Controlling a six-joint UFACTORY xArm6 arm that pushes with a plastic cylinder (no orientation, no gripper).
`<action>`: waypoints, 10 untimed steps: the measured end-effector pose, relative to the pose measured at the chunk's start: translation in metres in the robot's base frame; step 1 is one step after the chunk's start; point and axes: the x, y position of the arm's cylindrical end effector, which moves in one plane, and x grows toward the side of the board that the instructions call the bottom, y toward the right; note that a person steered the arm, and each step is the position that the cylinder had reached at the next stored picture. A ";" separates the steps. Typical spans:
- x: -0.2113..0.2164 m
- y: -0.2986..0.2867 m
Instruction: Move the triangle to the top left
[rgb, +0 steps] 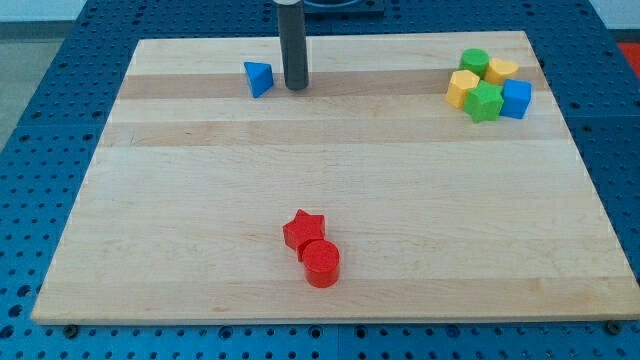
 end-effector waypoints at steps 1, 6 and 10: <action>0.000 -0.003; -0.018 -0.104; -0.027 -0.155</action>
